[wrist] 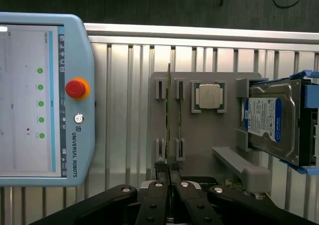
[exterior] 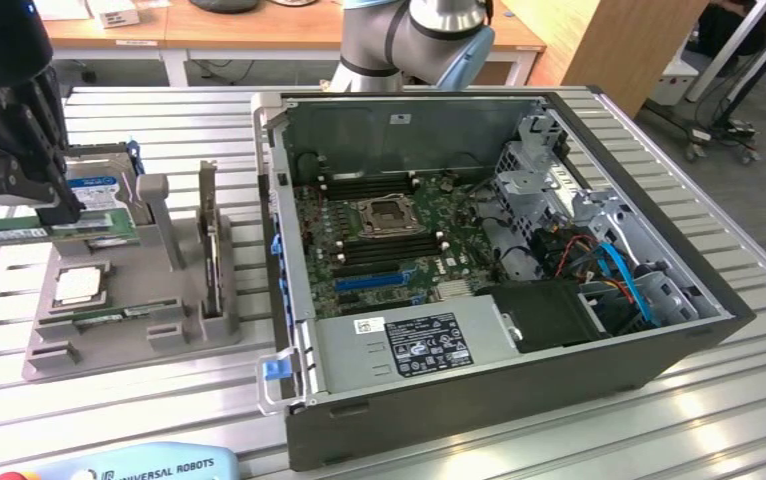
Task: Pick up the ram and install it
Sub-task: 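Pick up the ram and move it above insertion slot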
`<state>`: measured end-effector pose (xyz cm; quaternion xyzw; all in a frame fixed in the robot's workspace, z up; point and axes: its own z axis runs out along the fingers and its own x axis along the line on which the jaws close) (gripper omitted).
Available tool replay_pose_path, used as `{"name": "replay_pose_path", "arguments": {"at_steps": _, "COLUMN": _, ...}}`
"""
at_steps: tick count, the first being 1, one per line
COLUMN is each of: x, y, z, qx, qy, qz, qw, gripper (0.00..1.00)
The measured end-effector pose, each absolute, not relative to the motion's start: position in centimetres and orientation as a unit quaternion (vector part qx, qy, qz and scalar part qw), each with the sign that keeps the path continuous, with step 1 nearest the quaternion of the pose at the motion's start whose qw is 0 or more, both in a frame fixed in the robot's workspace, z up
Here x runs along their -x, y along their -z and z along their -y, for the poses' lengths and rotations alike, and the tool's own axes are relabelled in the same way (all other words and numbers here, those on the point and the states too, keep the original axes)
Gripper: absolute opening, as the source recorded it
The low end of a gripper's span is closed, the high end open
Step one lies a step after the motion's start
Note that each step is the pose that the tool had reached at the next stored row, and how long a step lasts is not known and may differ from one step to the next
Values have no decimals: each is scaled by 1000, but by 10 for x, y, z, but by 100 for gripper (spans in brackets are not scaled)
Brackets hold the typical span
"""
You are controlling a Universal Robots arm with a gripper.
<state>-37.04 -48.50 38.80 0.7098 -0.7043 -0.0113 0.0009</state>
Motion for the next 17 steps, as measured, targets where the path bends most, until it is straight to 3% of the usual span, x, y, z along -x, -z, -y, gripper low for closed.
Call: {"name": "replay_pose_path", "arguments": {"at_steps": 17, "x": 370, "y": -423, "z": 485, "qx": -710, "qy": 11, "qz": 704, "qw": 1, "gripper": 11}}
